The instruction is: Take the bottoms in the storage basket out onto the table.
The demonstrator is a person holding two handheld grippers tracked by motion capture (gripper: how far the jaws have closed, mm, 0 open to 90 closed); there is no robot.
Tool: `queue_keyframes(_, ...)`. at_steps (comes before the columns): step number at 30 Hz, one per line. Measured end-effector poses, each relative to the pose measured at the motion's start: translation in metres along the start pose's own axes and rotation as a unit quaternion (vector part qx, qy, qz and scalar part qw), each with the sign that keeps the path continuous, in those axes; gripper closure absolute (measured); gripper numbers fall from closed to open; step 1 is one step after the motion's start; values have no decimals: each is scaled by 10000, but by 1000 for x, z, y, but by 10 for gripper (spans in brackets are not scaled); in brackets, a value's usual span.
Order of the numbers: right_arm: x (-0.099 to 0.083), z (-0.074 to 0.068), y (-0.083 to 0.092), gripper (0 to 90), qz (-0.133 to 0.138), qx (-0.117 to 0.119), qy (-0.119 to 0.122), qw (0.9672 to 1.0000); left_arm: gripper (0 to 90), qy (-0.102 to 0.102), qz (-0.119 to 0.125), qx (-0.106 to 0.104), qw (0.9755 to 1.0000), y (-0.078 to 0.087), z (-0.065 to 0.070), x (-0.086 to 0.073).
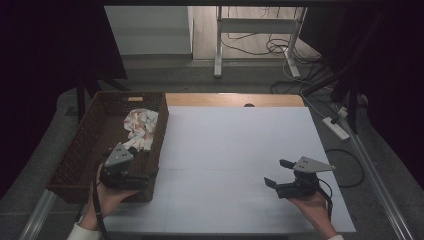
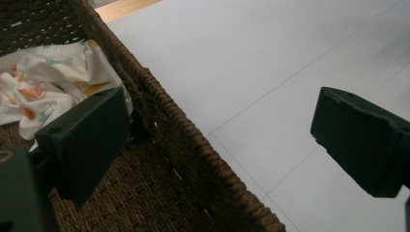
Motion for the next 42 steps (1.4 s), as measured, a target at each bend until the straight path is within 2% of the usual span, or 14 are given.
queue_keyframes(15, -2, -1, 0, 112, -104, -35, 22, 9999, 61, 50, 37, 4, 10000, 1, 0, 2)
queue_keyframes(19, -2, -2, -1, 111, -81, 12, -14, 10000, 62, 106, 41, 27, 9999, 1, 0, 4)
queue_keyframes(31, -2, -3, -5, 113, -113, 101, 87, 9998, 65, 111, -45, 78, 9999, -2, 4, 8)
queue_keyframes(38, -3, 3, -8, 115, -91, 126, -19, 9999, 67, 132, 26, 141, 9998, 3, -1, 16)
queue_keyframes(42, -4, 3, -8, 116, -144, 127, 27, 9998, 68, 190, 40, 173, 9997, 5, -6, 18)
Point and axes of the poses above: each handheld gripper's, and its own axes: y roughly backward along the jaws, x roughly out of its top, z roughly to its right, the point moved 2 cm from there along -y, roughly forward along the jaws, and after that the axes turned 6 degrees about z, right-handed, at the moved point
